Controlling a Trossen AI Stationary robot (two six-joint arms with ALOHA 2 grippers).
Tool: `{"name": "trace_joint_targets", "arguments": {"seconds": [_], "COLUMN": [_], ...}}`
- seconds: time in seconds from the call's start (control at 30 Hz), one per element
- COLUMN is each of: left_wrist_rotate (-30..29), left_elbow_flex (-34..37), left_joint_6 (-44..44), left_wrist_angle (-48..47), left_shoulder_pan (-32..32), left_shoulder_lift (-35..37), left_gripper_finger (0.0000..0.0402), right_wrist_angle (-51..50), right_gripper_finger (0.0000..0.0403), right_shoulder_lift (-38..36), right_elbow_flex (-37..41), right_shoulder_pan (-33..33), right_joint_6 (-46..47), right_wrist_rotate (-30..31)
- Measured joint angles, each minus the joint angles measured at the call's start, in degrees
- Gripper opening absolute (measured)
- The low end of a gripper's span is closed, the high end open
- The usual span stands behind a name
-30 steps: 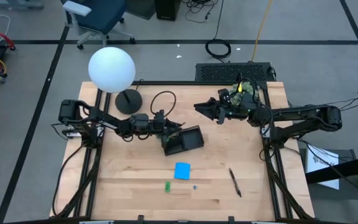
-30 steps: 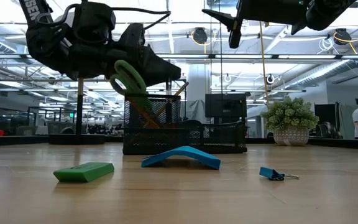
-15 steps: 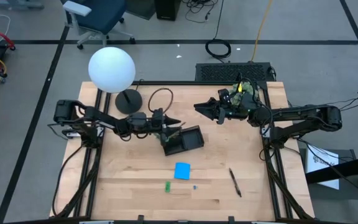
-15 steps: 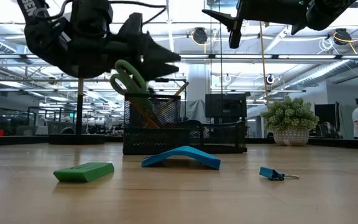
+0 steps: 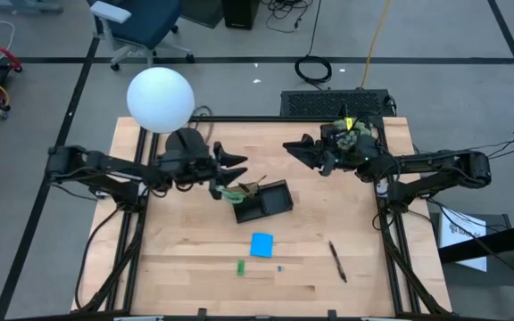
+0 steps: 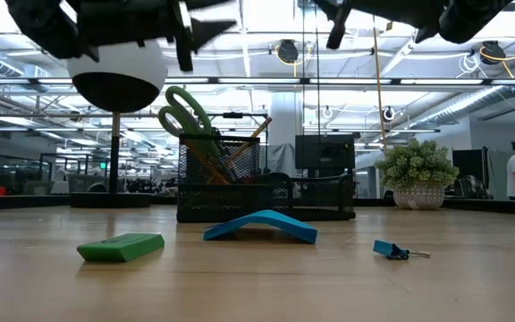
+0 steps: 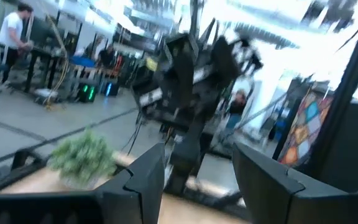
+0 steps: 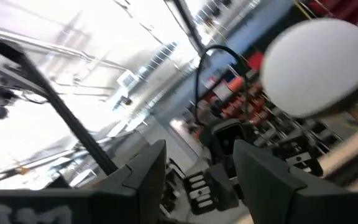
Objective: Pick and place office supplies into organizer
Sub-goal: Put the black pen into the black desk organizer
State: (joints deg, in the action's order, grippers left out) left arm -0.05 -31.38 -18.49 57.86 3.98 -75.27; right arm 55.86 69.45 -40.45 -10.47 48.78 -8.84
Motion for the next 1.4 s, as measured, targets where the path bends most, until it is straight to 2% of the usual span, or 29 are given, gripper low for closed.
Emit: {"name": "trace_joint_targets", "arguments": {"seconds": [0.27,0.47,0.6,0.8,0.93,1.13,1.27,1.4], "left_wrist_rotate": [-0.2,-1.1,-1.5,-1.6,-1.6,-1.6,-1.5,-1.5], "left_elbow_flex": [0.0,0.0,0.0,0.0,0.0,0.0,0.0,0.0], "left_joint_6": [-2.7,-3.6,-4.6,-5.9,-6.1,-7.6,-11.8,-12.8], "left_wrist_angle": [-9.5,-12.3,-12.4,-12.4,-13.1,-13.1,-13.2,-13.3], "left_shoulder_pan": [-2.3,-5.1,-6.3,-6.5,-6.4,-6.4,-6.4,-6.4], "left_shoulder_lift": [10.9,15.5,17.6,20.6,22.3,23.7,23.8,23.9], "left_gripper_finger": [0.0184,0.0184,0.0184,0.0184,0.0184,0.0184,0.0184,0.0184], "right_wrist_angle": [3.5,6.2,12.4,20.3,18.9,12.0,9.3,2.3], "right_gripper_finger": [0.0175,0.0175,0.0175,0.0172,0.0175,0.0172,0.0174,0.0176], "right_shoulder_lift": [0.0,0.0,0.0,0.0,0.0,0.0,0.0,-0.5], "right_elbow_flex": [0.0,0.0,0.0,0.0,0.0,0.0,0.0,-0.1], "right_shoulder_pan": [2.2,4.3,6.3,8.7,9.1,10.4,12.2,15.0], "right_joint_6": [1.2,2.0,2.3,-6.1,-6.4,0.9,-0.8,3.3], "right_wrist_rotate": [0.2,0.4,6.0,16.2,19.9,19.3,14.7,15.7]}}
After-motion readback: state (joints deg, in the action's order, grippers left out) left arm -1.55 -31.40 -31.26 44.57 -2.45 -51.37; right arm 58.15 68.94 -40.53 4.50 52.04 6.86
